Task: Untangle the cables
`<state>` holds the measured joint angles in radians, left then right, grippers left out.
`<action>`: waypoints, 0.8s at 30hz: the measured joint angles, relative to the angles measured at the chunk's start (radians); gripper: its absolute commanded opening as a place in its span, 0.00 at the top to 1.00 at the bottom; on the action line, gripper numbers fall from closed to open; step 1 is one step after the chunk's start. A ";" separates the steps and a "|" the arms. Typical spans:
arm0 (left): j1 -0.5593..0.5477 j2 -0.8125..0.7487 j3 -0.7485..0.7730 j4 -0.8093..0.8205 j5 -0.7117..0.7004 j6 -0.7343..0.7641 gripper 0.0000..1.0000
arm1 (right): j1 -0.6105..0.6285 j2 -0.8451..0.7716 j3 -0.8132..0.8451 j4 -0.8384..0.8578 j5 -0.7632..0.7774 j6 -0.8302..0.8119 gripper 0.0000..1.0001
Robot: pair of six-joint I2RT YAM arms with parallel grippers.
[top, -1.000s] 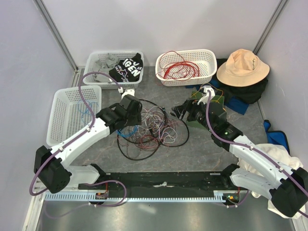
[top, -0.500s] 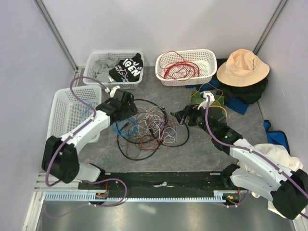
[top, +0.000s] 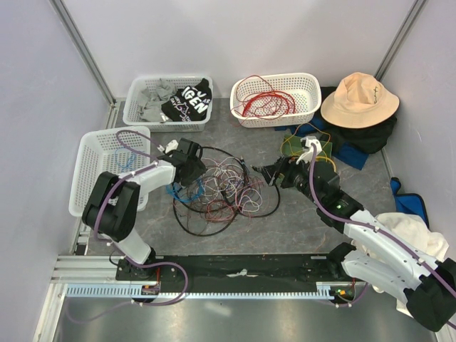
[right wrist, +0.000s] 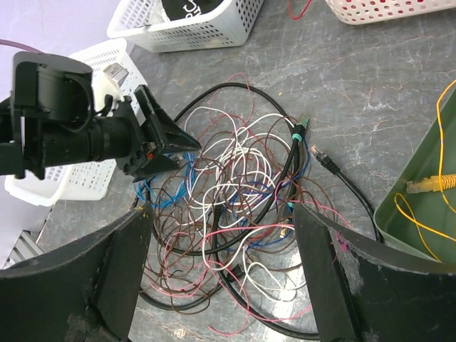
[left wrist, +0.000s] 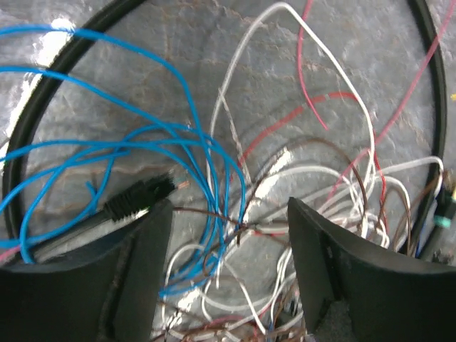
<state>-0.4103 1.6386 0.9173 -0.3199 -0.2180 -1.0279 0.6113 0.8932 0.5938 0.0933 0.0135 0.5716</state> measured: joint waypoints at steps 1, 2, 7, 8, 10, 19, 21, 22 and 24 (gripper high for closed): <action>0.000 0.010 -0.001 0.011 -0.003 -0.006 0.38 | 0.000 -0.002 -0.003 0.001 0.000 0.000 0.13; 0.001 0.017 -0.002 0.027 -0.009 -0.016 0.53 | 0.000 -0.002 -0.007 0.001 0.000 0.000 0.13; 0.005 0.042 -0.015 0.075 -0.011 -0.050 0.98 | 0.000 -0.002 -0.020 -0.006 0.000 0.000 0.13; 0.005 0.045 -0.015 0.080 -0.010 -0.053 0.98 | 0.000 -0.002 -0.021 -0.005 0.000 0.000 0.13; 0.005 0.047 -0.016 0.087 -0.006 -0.051 0.98 | 0.000 -0.002 -0.021 -0.005 0.001 0.000 0.13; 0.005 -0.207 -0.006 0.010 0.077 0.102 0.98 | 0.000 -0.034 -0.014 -0.037 0.005 -0.004 0.13; 0.003 -0.295 0.044 -0.002 0.108 0.150 0.98 | 0.000 -0.043 0.002 -0.050 0.008 -0.008 0.13; 0.002 -0.330 0.076 -0.008 0.123 0.169 0.98 | 0.000 -0.047 0.014 -0.053 0.010 -0.010 0.13; -0.006 -0.402 0.167 -0.023 0.149 0.215 0.98 | 0.000 -0.055 0.039 -0.054 0.011 -0.016 0.12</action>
<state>-0.4164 1.2366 1.0847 -0.3424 -0.0689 -0.8127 0.6113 0.8387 0.6331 0.0391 0.0242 0.5556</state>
